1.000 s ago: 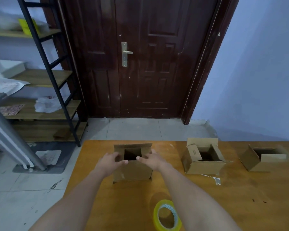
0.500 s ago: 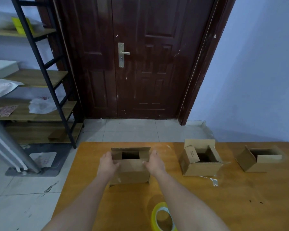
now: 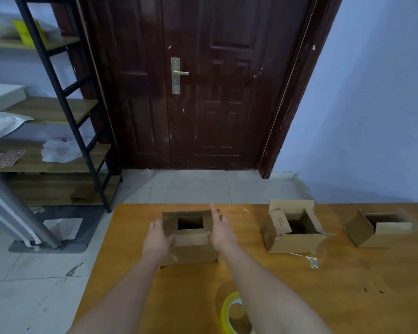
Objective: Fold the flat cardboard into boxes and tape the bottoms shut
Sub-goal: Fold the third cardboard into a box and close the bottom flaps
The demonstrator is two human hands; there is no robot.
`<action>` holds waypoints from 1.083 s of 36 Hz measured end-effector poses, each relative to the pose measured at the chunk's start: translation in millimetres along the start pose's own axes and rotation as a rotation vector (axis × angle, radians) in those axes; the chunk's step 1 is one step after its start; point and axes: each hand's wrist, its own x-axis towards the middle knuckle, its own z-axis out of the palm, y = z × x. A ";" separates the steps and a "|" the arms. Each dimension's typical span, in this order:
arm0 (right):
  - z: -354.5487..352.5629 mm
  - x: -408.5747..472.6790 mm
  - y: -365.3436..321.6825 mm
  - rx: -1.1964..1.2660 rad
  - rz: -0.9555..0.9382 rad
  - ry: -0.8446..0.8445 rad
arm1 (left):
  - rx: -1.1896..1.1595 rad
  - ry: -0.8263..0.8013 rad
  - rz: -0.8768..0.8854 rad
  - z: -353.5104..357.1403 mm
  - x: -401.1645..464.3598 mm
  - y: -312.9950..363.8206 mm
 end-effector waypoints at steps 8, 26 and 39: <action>0.9 8.7 2.7 0.045 0.000 -0.088 | -0.060 -0.091 -0.022 2.2 -2.2 -5.0; 22.9 -6.6 23.4 -0.016 0.075 -0.151 | -0.053 -0.259 -0.086 25.0 -12.3 -32.8; 27.5 -12.6 27.1 -0.129 0.038 -0.185 | 0.207 -0.122 0.058 32.6 -15.3 -15.1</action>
